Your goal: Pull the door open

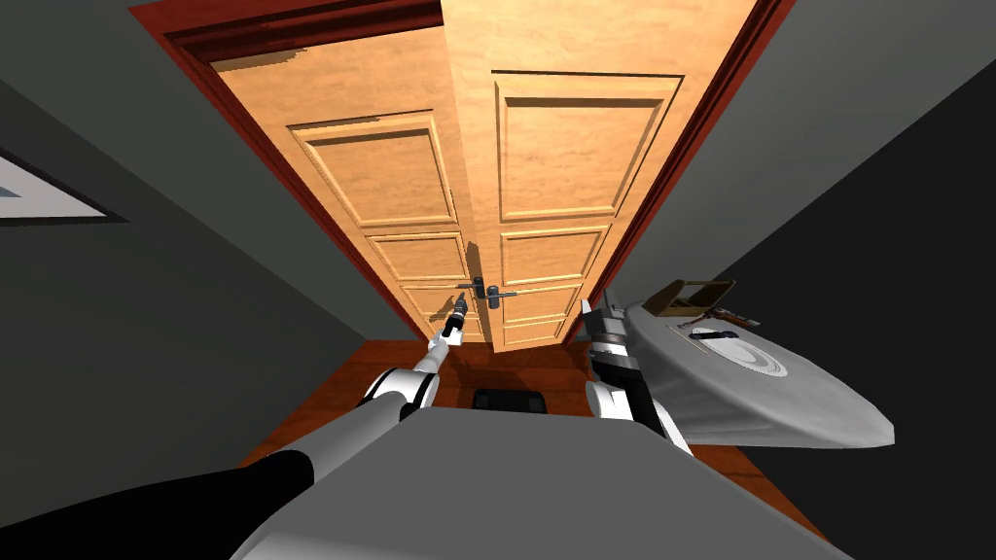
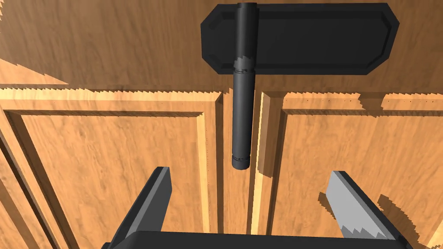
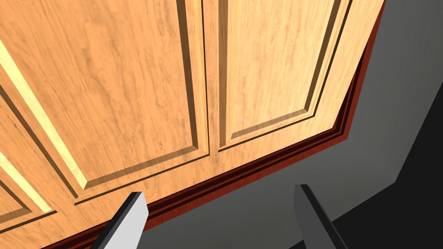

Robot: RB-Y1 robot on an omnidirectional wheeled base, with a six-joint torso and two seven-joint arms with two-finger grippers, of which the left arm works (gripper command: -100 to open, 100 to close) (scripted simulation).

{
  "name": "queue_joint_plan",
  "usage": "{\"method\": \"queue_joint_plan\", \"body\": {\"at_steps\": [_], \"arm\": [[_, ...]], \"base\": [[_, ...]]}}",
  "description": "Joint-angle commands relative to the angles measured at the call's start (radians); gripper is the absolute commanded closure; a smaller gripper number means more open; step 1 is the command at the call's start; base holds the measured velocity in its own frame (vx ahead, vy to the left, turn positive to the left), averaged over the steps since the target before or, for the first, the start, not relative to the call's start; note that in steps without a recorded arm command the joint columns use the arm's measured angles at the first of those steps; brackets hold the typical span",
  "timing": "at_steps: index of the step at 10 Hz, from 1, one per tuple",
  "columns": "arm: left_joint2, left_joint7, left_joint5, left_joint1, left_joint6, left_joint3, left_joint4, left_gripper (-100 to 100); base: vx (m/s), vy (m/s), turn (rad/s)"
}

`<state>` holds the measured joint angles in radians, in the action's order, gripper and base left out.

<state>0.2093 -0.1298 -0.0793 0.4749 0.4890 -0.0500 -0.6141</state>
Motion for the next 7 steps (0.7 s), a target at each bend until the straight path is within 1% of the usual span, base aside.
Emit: {"method": "queue_joint_plan", "body": {"at_steps": [1,2,4,5,7], "arm": [[0.033,-0.011,-0.004,-0.013,0.004,-0.013,0.011,-100],[0.033,-0.011,-0.004,-0.013,0.004,-0.013,-0.003,-100],[0.033,-0.011,-0.004,-0.013,0.004,-0.013,0.011,-100],[0.062,-0.024,-0.008,-0.025,0.01,-0.024,0.023,-100],[0.107,-0.046,-0.012,-0.041,0.02,-0.039,0.04,-100]], "base": [[0.004,0.012,0.035],[-0.006,0.026,0.02],[-0.008,0.016,-0.006],[0.005,-0.01,-0.03],[0.031,-0.043,-0.057]]}}
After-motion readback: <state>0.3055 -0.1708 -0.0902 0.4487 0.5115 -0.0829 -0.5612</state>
